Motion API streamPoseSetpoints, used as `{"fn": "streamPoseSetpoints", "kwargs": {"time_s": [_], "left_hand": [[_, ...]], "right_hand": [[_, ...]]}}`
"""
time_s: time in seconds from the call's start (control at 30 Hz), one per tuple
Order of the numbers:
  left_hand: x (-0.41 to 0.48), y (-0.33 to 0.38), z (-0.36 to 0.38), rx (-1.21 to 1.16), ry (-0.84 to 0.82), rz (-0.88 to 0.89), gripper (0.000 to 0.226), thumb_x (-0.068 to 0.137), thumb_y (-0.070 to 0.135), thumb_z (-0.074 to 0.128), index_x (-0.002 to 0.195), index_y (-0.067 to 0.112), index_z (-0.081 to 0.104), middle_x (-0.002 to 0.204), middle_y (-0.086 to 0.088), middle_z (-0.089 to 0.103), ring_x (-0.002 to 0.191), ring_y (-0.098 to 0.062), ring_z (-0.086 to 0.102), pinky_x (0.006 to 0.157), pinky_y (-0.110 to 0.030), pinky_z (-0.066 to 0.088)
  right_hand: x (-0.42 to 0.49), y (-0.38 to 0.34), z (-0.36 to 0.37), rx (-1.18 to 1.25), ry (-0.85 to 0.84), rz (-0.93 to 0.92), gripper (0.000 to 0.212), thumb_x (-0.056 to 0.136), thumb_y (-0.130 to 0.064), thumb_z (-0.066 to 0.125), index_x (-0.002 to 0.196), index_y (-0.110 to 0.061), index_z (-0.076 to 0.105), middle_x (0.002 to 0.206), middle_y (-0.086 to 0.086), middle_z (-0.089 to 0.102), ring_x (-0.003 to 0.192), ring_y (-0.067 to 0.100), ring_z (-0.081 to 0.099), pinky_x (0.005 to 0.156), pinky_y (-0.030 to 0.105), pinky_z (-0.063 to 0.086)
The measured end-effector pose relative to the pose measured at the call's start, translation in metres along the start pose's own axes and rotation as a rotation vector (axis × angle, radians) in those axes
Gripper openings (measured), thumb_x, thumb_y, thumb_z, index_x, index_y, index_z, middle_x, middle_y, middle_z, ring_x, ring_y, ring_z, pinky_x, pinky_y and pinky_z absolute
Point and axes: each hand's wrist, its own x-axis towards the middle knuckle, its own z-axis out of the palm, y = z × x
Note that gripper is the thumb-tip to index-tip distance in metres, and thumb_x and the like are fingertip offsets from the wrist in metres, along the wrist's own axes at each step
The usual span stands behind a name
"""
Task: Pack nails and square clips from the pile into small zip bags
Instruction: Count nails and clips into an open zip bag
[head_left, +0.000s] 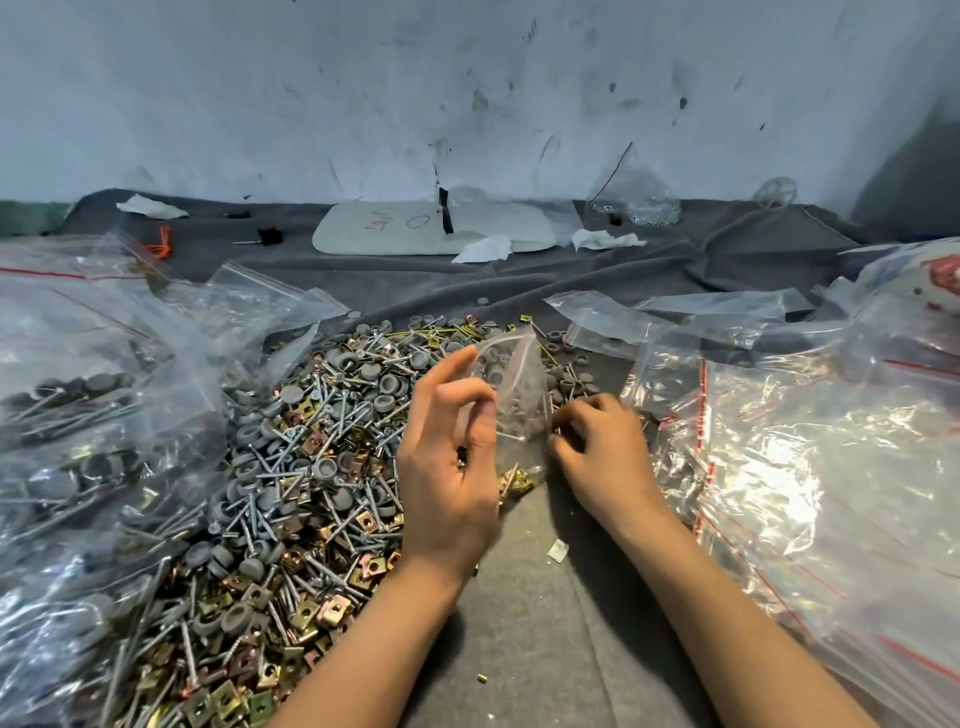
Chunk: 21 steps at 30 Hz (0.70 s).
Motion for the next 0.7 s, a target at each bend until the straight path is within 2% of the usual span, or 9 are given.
{"fn": "streamPoseSetpoints", "kwargs": {"time_s": [0.07,0.17,0.23,0.37,0.47,0.53,0.6,0.7], "left_hand": [[0.0009,0.0008,-0.0017,-0.044,0.032,-0.014,0.01,0.094,0.024,0.045,0.1,0.027,0.053,0.133,0.001,0.053,0.124,-0.018,0.052,0.097,-0.041,0.048],[0.0021,0.0036,-0.0026,-0.083,0.069,0.002,0.013,0.095,0.02,0.044,0.102,0.028,0.051,0.131,-0.002,0.055,0.121,-0.016,0.054,0.093,-0.021,0.045],[0.0024,0.0036,-0.0022,-0.092,0.089,0.009,0.015,0.096,0.013,0.045,0.102,0.025,0.051,0.129,-0.005,0.056,0.12,-0.016,0.056,0.09,-0.017,0.044],[0.0023,0.0052,-0.0023,-0.096,0.107,-0.01,0.018,0.095,0.01,0.045,0.099,0.026,0.051,0.127,-0.007,0.057,0.12,-0.02,0.056,0.092,-0.023,0.046],[0.0017,0.0061,-0.0015,-0.083,0.107,-0.011,0.018,0.095,0.01,0.045,0.1,0.027,0.05,0.127,-0.005,0.058,0.12,-0.02,0.056,0.09,-0.035,0.05],[0.0013,0.0064,-0.0016,-0.077,0.104,-0.014,0.018,0.095,0.01,0.045,0.1,0.026,0.051,0.127,-0.003,0.058,0.118,-0.02,0.057,0.083,-0.042,0.052],[0.0014,0.0072,-0.0017,-0.073,0.099,-0.019,0.016,0.095,0.012,0.046,0.1,0.026,0.051,0.128,-0.001,0.058,0.115,-0.02,0.059,0.072,-0.04,0.051],[0.0019,0.0078,-0.0022,-0.065,0.103,-0.017,0.016,0.095,0.012,0.046,0.1,0.026,0.051,0.128,0.0,0.058,0.115,-0.017,0.059,0.067,-0.041,0.051]], "right_hand": [[0.0001,-0.0012,0.0004,-0.03,0.037,0.02,0.02,0.089,-0.024,0.063,0.106,-0.016,0.063,0.108,0.004,0.057,0.109,0.025,0.047,0.095,0.037,0.041],[0.0009,-0.0016,0.0005,-0.044,0.035,0.025,0.014,0.089,-0.025,0.063,0.1,-0.015,0.063,0.099,0.003,0.063,0.101,0.025,0.053,0.089,0.039,0.045],[0.0013,-0.0007,0.0005,-0.039,0.036,0.024,0.014,0.09,-0.024,0.063,0.101,-0.015,0.063,0.099,0.004,0.063,0.101,0.025,0.054,0.089,0.039,0.045],[0.0043,0.0018,-0.0008,-0.065,0.058,0.055,0.024,0.089,-0.031,0.062,0.105,-0.012,0.063,0.103,0.006,0.06,0.102,0.027,0.052,0.088,0.037,0.045],[0.007,0.0029,-0.0016,-0.102,0.049,0.084,0.032,0.089,-0.039,0.06,0.107,-0.012,0.063,0.107,0.006,0.059,0.104,0.027,0.052,0.09,0.04,0.045],[0.0078,0.0018,-0.0007,-0.142,0.039,0.077,0.03,0.092,-0.036,0.058,0.108,-0.011,0.063,0.109,0.007,0.059,0.105,0.027,0.052,0.091,0.041,0.046],[0.0082,0.0015,0.0004,-0.141,0.045,0.069,0.023,0.094,-0.026,0.055,0.106,-0.009,0.063,0.109,0.008,0.057,0.105,0.027,0.052,0.093,0.042,0.045],[0.0096,0.004,-0.002,-0.057,0.071,0.092,0.016,0.094,-0.015,0.054,0.102,-0.005,0.063,0.108,0.01,0.053,0.101,0.027,0.052,0.092,0.04,0.046]]}}
